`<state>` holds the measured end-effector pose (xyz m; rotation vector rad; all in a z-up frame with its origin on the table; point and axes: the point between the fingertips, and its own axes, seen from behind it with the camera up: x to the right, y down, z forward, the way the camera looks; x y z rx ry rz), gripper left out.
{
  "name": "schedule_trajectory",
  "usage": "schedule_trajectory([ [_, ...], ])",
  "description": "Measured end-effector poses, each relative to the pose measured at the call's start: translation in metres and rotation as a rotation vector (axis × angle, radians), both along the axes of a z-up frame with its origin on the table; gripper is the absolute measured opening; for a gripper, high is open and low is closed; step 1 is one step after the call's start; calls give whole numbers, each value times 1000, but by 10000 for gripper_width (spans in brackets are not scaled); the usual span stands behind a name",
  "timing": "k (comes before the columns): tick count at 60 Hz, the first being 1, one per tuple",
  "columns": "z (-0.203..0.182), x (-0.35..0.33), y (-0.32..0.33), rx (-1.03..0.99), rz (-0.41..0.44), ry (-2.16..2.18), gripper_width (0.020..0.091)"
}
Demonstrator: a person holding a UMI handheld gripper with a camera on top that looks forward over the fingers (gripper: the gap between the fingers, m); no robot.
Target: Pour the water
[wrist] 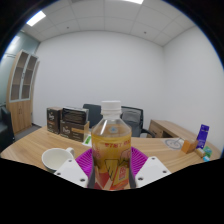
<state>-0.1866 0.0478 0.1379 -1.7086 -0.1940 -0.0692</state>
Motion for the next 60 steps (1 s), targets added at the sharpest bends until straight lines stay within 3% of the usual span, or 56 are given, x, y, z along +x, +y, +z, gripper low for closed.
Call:
schedule_trajectory([
  [5, -40, 14, 3, -41, -52, 105, 474],
  [11, -70, 14, 8, -87, -52, 166, 476],
  [22, -66, 16, 4, -66, -28, 123, 478],
  [29, -68, 18, 4, -72, -35, 169, 520],
  [39, -73, 17, 1, -101, -26, 158, 665],
  [44, -77, 19, -9, -152, -18, 159, 861],
  [47, -67, 22, -18, -138, -17, 162, 829],
  [60, -21, 31, -108, -90, 15, 171, 838],
])
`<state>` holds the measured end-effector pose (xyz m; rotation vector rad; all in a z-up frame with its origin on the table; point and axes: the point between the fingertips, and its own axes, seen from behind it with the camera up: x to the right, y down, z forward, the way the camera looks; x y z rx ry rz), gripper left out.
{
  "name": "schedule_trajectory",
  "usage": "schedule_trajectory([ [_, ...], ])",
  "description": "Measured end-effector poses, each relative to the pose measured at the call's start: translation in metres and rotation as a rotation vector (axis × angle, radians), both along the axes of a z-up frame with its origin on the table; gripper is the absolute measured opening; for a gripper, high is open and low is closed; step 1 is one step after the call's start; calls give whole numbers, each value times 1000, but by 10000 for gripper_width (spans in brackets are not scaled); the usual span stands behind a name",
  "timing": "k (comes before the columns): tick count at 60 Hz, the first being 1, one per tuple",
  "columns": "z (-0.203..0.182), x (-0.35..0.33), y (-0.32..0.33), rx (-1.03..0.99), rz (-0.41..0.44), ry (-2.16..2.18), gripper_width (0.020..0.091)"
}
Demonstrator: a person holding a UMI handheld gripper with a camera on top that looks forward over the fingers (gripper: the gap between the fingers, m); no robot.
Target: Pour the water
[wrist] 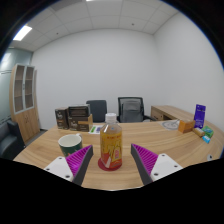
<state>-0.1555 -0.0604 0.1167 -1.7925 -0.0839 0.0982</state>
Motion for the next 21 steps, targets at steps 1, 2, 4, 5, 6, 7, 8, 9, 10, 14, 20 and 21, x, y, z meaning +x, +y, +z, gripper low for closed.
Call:
schedule_trajectory([
  [1, 3, 0, -9, 3, 2, 7, 838],
  [2, 6, 1, -19, 8, 4, 16, 840],
  [4, 11, 0, -39, 13, 8, 35, 839],
  [5, 12, -1, -49, 11, 14, 43, 839],
  [6, 13, -3, -59, 9, 24, 50, 841],
  [7, 16, -6, -70, 8, 36, 56, 841],
  [8, 17, -8, -80, 10, 49, 63, 842],
  [9, 18, -9, -90, 12, 56, 70, 841],
  [10, 18, -9, -100, 11, 61, 77, 841],
  [14, 19, -15, -135, 20, 97, 82, 842],
  [20, 23, -22, -177, 44, 122, 92, 839],
  [21, 24, -23, -182, 50, 129, 95, 839],
])
